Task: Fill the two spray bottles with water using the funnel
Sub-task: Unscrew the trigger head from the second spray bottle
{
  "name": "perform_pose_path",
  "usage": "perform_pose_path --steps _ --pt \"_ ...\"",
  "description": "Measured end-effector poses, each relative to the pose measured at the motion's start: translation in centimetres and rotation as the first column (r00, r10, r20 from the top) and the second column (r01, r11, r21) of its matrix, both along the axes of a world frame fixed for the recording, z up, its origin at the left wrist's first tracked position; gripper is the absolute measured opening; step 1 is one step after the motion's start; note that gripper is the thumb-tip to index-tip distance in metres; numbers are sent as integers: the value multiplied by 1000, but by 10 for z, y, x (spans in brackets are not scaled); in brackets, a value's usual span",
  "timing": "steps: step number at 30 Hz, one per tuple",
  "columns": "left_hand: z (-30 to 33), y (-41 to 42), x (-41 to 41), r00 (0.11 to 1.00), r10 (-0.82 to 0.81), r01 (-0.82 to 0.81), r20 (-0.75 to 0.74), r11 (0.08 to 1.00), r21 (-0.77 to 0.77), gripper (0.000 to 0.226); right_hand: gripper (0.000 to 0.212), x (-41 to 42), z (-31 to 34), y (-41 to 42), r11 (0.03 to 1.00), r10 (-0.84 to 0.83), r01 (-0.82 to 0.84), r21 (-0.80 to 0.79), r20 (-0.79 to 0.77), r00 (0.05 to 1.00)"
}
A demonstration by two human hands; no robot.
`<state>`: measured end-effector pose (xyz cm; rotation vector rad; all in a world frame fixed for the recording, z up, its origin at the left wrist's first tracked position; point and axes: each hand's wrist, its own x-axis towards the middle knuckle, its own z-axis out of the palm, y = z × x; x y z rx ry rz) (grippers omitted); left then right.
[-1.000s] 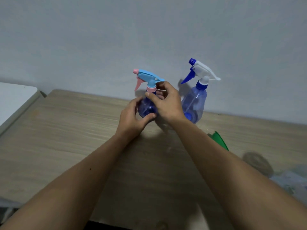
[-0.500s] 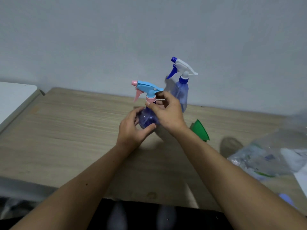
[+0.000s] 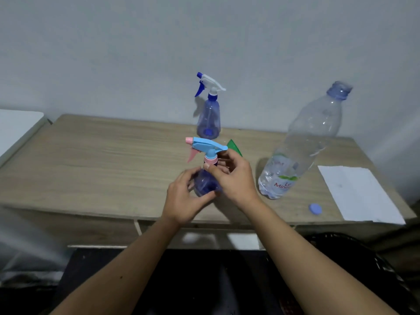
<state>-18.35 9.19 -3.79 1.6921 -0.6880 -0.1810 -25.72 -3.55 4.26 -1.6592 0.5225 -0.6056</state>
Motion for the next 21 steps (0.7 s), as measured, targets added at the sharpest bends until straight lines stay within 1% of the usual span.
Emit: perform_pose_path --steps 4,9,16,21 --pt "-5 -1 -16 998 -58 57 9 997 56 81 40 -29 -13 -4 999 -33 33 15 -16 999" --pt "-9 -1 -22 997 -75 73 21 994 85 70 42 -38 -17 -1 996 -59 58 63 5 998" --pt "-15 -2 -19 996 -71 66 53 994 90 69 34 -34 -17 3 983 -132 122 136 61 989" --pt "-17 -6 -14 996 -51 46 78 996 71 66 27 -31 -19 0 987 -108 102 123 45 993"
